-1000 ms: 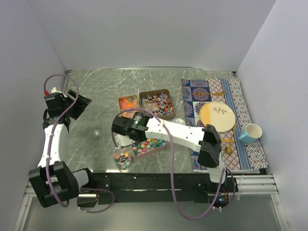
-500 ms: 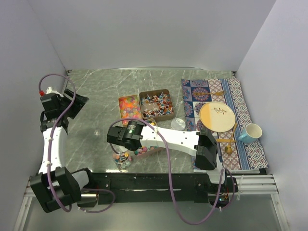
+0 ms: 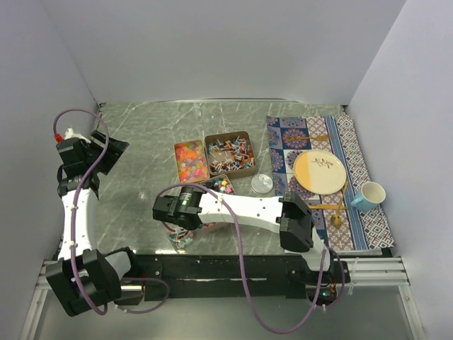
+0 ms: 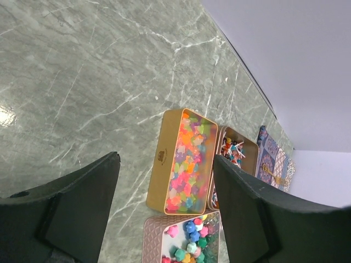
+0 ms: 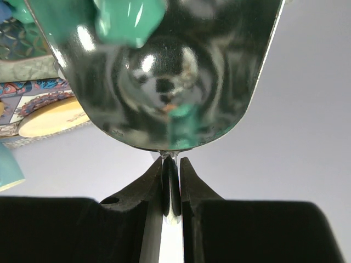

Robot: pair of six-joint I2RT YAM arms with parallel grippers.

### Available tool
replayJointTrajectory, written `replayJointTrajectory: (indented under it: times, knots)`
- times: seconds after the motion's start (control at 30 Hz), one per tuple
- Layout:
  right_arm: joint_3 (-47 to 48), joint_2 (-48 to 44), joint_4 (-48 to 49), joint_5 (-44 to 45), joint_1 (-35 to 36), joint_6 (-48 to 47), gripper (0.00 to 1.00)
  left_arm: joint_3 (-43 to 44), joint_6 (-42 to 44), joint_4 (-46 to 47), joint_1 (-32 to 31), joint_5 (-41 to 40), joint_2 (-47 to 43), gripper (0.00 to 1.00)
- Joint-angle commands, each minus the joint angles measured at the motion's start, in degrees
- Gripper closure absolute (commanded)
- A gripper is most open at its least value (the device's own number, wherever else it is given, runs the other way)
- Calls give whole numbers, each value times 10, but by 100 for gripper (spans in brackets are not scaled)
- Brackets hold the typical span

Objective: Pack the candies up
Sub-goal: Place the fake candies in the packing bottle, then adjust the spatula.

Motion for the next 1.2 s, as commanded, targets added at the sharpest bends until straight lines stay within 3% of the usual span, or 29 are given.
replayJointTrajectory:
  times: [0.0,0.3,0.47,0.7,0.77,0.83,0.93,1.03,1.17]
  knots:
    - [16,4,-61,20,15,-76,100,0,-2,25,5,6,-20,25]
    - [22,0,-62,39,20,-82,100,2,4,16,7,4,-27,25]
    - [77,-11,-63,10,0,-67,100,-7,14,44,6,68,-17,24]
    - [119,-56,-62,-170,-103,35,100,-30,16,89,6,260,7,27]
    - [128,-64,-63,-213,-148,74,100,-48,-29,158,4,349,23,29]
    - [139,-62,-62,-284,-188,102,100,-61,-60,208,-10,385,31,30]
    - [170,-45,-58,-339,-215,115,100,-29,-2,178,-56,407,44,28]
    - [185,-32,-30,-352,-230,106,100,5,41,105,-98,372,61,28]
    - [196,-10,-12,-347,-231,98,100,12,13,136,-108,376,101,28]
